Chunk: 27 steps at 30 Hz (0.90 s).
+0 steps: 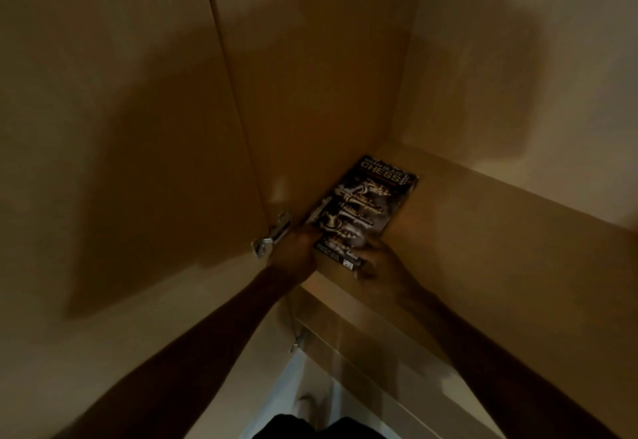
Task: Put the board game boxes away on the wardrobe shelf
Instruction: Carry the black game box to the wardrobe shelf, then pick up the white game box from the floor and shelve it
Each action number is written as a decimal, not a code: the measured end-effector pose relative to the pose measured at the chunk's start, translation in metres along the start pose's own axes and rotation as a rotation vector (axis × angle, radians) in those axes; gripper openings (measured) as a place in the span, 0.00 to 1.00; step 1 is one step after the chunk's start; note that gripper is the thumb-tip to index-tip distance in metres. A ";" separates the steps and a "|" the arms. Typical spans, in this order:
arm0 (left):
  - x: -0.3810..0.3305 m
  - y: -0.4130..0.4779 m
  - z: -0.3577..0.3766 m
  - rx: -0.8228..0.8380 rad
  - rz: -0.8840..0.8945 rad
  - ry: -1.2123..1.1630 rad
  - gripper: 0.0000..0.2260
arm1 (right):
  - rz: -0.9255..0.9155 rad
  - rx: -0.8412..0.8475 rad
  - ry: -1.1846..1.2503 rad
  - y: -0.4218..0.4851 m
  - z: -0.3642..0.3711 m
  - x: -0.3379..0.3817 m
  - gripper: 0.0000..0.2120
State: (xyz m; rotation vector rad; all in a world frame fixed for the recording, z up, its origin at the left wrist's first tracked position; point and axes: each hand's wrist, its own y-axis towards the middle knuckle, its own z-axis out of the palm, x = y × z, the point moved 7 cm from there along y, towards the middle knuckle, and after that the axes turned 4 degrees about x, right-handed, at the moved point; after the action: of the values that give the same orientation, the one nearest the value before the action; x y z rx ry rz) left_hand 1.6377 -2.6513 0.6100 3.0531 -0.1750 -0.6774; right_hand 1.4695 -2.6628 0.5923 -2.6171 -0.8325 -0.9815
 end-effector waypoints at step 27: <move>0.012 -0.381 0.065 -0.564 -0.930 -0.777 0.11 | -0.004 0.383 0.391 -0.146 0.144 0.083 0.17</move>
State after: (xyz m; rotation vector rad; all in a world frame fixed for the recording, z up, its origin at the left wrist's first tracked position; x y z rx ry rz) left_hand 1.6615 -2.2731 0.5336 2.0448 1.2420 -1.5483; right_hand 1.5127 -2.4517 0.5407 -2.0187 -0.8274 -1.1516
